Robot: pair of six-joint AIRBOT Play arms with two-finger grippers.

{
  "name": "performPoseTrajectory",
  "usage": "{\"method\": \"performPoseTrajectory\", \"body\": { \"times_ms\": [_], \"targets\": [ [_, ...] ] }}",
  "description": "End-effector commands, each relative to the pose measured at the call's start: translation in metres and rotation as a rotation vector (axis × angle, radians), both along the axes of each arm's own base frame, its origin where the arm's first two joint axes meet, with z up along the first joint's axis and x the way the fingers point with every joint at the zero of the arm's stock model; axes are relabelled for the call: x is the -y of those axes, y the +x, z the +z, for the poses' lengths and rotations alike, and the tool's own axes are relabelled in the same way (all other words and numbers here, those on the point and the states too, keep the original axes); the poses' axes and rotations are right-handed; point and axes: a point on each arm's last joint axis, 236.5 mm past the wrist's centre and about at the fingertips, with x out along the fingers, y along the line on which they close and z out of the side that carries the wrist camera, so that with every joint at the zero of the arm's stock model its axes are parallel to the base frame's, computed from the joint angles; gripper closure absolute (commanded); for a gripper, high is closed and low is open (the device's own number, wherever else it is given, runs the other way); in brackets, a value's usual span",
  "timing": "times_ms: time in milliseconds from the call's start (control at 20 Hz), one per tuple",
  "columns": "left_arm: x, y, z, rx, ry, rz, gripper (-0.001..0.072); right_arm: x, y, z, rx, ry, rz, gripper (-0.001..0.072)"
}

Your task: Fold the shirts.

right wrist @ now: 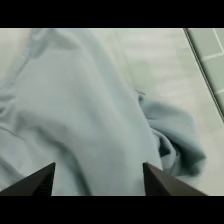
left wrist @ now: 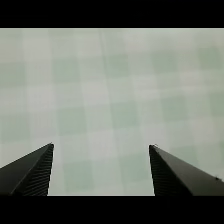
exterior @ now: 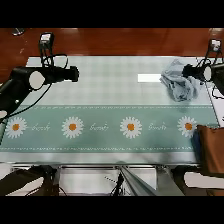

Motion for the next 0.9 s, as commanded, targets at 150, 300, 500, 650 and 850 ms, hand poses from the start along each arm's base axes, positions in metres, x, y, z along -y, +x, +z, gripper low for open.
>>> {"method": "performPoseTrajectory", "body": {
  "times_ms": [150,300,500,650,850],
  "targets": [
    [-0.007,-0.026,-0.038,-0.183,0.051,-0.004,0.0005,0.007,-0.038,-0.088,-0.269,0.21,-0.073,0.0095],
    [-0.014,-0.055,-0.055,-0.323,0.09,-0.007,0.0005,-0.034,-0.041,-0.089,-0.304,0.348,0.04,0.039],
    [-0.035,-0.096,-0.058,-0.509,0.162,-0.026,0.0005,-0.077,-0.026,-0.033,-0.271,0.478,0.196,0.0683],
    [-0.047,-0.125,-0.038,-0.549,0.177,-0.04,0.0005,-0.085,0.012,0.096,0.004,0.395,0.29,0.0683],
    [-0.005,-0.157,0.011,-0.385,-0.079,-0.089,0.0004,-0.12,-0.004,0.302,0.439,0.188,0.456,0.0683]
  ]
}}
